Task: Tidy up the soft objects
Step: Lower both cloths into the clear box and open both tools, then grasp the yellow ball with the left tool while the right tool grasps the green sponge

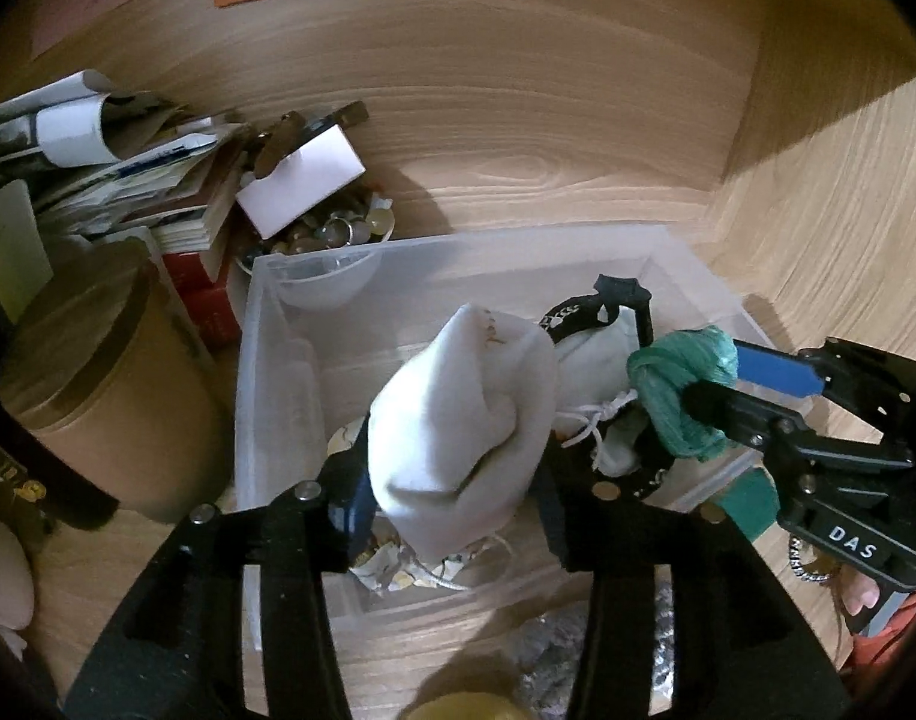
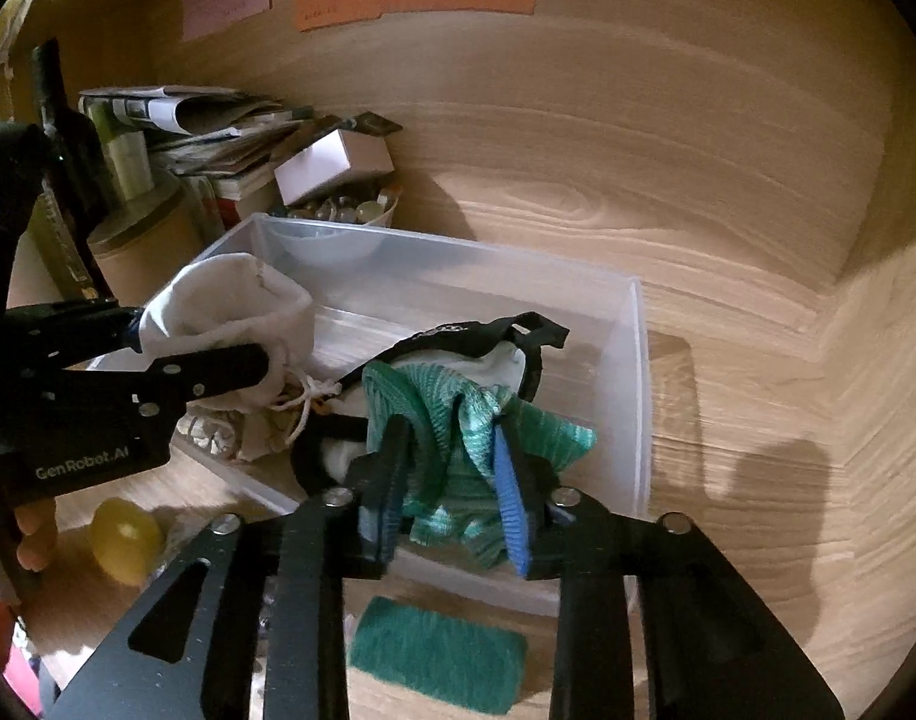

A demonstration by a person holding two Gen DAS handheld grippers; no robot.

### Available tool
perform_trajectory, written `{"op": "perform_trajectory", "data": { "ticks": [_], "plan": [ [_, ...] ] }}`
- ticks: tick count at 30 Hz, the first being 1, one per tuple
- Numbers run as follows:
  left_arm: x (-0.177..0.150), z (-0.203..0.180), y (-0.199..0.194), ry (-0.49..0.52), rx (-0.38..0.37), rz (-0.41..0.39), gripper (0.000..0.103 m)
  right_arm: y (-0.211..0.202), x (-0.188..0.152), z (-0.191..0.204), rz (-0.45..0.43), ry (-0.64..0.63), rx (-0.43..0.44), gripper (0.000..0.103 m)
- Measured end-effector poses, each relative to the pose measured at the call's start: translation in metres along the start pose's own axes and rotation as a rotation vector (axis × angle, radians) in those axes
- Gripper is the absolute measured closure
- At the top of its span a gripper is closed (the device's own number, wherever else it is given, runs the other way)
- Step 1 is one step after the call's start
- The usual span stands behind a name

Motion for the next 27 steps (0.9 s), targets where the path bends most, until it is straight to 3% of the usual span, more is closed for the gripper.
{"op": "perform_trajectory", "data": {
  "ticks": [6, 13, 17, 22, 27],
  "plan": [
    [0.009, 0.002, -0.031, -0.019, 0.003, -0.068, 0.035, -0.022, 0.007, -0.001, -0.057, 0.004, -0.007, 0.052],
    [0.025, -0.002, -0.081, 0.006, 0.029, -0.196, 0.021, -0.067, 0.025, -0.002, -0.166, 0.016, -0.019, 0.027],
    [0.028, -0.002, -0.107, 0.01, 0.05, -0.256, 0.004, -0.086, 0.029, 0.0, -0.201, 0.025, -0.014, 0.024],
    [0.017, 0.0, -0.12, 0.004, 0.046, -0.248, 0.001, -0.101, 0.022, 0.002, -0.214, 0.028, -0.019, 0.021],
    [-0.009, 0.005, -0.113, -0.002, 0.06, -0.184, 0.001, -0.101, 0.003, -0.002, -0.176, 0.048, -0.021, 0.021]
  ]
}}
Point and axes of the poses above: each gripper's, at about its wrist camera, not at the fingertips, and y roughly the way its jaws point, z to its left, x to its top, the point moved 7 cm from there along y, roughly the way its jaws point, and after that the axes turned 12 degrees about -z, right-handed, at the moved point
